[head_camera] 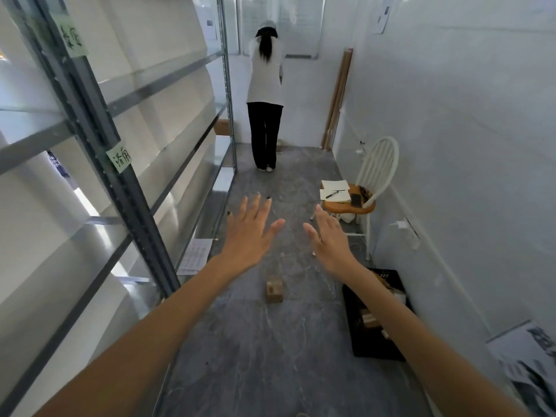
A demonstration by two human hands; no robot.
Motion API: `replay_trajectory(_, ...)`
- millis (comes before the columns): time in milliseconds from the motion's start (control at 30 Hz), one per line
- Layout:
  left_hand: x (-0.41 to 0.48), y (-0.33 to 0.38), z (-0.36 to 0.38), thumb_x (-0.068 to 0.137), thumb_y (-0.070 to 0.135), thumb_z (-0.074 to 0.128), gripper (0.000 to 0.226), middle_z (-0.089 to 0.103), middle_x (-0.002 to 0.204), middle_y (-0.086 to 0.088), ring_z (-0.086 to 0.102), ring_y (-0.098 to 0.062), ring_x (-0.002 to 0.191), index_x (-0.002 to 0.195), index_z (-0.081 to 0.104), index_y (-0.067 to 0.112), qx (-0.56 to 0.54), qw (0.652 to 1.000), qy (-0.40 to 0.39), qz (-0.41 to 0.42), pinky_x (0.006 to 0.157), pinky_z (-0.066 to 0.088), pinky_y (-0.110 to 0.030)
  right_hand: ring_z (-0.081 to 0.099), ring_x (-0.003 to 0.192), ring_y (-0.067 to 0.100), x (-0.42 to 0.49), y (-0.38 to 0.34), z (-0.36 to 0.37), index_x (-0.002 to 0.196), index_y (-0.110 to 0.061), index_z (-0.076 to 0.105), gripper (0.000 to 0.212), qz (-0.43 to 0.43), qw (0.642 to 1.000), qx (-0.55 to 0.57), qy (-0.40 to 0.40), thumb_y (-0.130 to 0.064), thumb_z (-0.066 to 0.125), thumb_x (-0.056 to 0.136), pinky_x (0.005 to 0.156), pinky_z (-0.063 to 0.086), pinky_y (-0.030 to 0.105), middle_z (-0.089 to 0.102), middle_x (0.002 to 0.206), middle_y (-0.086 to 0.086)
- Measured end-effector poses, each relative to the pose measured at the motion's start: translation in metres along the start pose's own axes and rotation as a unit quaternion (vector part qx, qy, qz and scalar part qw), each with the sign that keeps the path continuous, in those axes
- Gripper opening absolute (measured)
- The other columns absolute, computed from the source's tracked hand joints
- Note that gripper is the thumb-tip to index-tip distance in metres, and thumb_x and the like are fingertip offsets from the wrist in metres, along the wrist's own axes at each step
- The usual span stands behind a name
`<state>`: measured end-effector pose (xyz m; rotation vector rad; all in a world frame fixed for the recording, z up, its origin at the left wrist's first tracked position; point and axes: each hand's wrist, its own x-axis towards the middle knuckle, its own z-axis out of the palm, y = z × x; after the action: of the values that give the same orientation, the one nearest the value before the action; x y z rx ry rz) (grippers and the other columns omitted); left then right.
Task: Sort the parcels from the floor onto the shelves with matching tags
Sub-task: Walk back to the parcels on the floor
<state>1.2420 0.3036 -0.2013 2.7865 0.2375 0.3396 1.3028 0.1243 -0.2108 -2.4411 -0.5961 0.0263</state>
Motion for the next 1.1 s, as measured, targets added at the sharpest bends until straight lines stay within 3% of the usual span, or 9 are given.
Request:
replay_trajectory(100,0.027,0.004,0.014,0.073,0.075,-0.009,0.090,-0.013,0.158,0.001,-0.016,-0.020,0.145,0.149,0.000,0.028,0.088,0.995,0.001,0.047,0.115,-0.006,-0.051,0.000,0.146,0.028,0.032,0.025,0.003,0.151,-0.023,0.000,0.069,0.016,0.999,-0.050,-0.003,-0.056,0.020,0.094,0.116,0.003,0.057,0.003,0.160,0.002)
replay_trajectory(267,0.084,0.017,0.037,0.076,0.072,-0.007,0.087,-0.019,0.157,0.000,-0.020,-0.019,0.144,0.149,-0.005,0.025,0.140,0.989,0.013,0.047,0.115,-0.009,-0.048,-0.011,0.145,0.027,0.086,0.064,-0.001,0.149,-0.024,-0.007,0.073,-0.001,0.996,-0.092,0.004,-0.062,0.016,0.091,0.112,-0.005,0.058,-0.007,0.160,0.001)
replay_trajectory(533,0.154,0.021,0.074,0.076,0.073,-0.006,0.088,-0.015,0.158,-0.001,-0.017,-0.019,0.145,0.149,-0.003,0.025,0.126,0.992,0.004,0.017,0.114,-0.009,-0.049,-0.015,0.145,0.025,0.160,0.115,-0.004,0.149,-0.022,-0.008,0.071,-0.008,0.994,-0.105,-0.044,-0.058,0.017,0.094,0.113,-0.006,0.057,-0.009,0.160,0.002)
replay_trajectory(800,0.213,-0.001,0.107,0.079,0.072,-0.005,0.085,-0.009,0.159,-0.001,-0.012,-0.018,0.146,0.149,0.000,0.025,0.144,0.990,0.007,0.000,0.114,-0.006,-0.051,-0.017,0.145,0.024,0.222,0.142,0.013,0.149,-0.020,-0.010,0.074,-0.032,0.989,-0.137,-0.038,-0.061,0.014,0.092,0.112,-0.009,0.056,-0.010,0.159,0.002)
replay_trajectory(1100,0.300,-0.053,0.145,0.078,0.070,-0.006,0.085,-0.008,0.159,-0.004,-0.011,-0.020,0.146,0.149,-0.003,0.024,0.122,0.992,-0.012,-0.028,0.115,-0.006,-0.052,-0.016,0.145,0.025,0.311,0.161,0.060,0.149,-0.019,-0.010,0.076,-0.024,0.986,-0.155,-0.062,-0.061,0.015,0.091,0.112,-0.005,0.060,-0.012,0.159,0.002)
